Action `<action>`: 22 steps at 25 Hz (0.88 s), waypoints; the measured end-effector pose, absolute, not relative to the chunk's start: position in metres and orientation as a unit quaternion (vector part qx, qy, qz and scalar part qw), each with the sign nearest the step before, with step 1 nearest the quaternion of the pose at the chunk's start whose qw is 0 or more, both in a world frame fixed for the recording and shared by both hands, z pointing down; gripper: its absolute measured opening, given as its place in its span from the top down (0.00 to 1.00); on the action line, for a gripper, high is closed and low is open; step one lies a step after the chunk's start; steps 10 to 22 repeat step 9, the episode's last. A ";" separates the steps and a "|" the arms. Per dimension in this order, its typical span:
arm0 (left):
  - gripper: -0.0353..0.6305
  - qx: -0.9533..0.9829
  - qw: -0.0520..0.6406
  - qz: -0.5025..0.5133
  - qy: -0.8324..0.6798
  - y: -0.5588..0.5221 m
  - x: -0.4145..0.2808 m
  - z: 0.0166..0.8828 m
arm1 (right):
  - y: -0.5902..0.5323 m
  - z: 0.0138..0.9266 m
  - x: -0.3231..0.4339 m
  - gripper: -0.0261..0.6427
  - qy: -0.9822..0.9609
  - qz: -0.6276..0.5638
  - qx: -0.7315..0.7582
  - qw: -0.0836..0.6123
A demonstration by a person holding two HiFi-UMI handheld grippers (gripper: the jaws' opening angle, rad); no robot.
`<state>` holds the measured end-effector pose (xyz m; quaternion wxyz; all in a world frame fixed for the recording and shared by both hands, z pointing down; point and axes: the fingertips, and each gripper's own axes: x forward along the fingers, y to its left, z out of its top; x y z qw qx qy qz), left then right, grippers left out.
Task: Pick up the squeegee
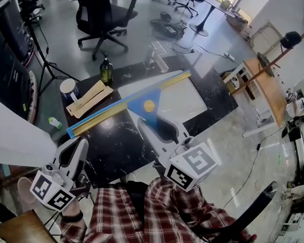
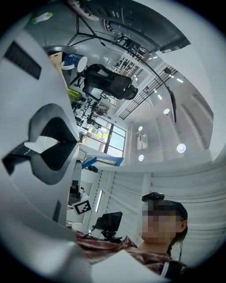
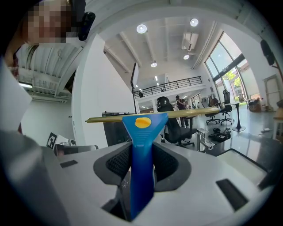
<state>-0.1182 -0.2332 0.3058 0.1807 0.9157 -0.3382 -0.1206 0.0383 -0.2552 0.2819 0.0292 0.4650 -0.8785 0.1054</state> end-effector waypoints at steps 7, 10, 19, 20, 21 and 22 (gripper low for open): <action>0.93 0.911 0.179 -0.116 -0.354 -0.231 -0.126 0.301 | -0.257 0.280 0.031 0.75 -0.885 0.113 0.451 0.021; 0.93 0.907 0.174 -0.111 -0.368 -0.230 -0.137 0.297 | -0.260 0.278 0.022 0.75 -0.891 0.118 0.439 0.010; 0.93 0.907 0.174 -0.111 -0.368 -0.230 -0.137 0.297 | -0.260 0.278 0.022 0.75 -0.891 0.118 0.439 0.010; 0.93 0.907 0.174 -0.111 -0.368 -0.230 -0.137 0.297 | -0.260 0.278 0.022 0.75 -0.891 0.118 0.439 0.010; 0.93 0.907 0.174 -0.111 -0.368 -0.230 -0.137 0.297 | -0.260 0.278 0.022 0.75 -0.891 0.118 0.439 0.010; 0.93 0.907 0.174 -0.111 -0.368 -0.230 -0.137 0.297 | -0.260 0.278 0.022 0.75 -0.891 0.118 0.439 0.010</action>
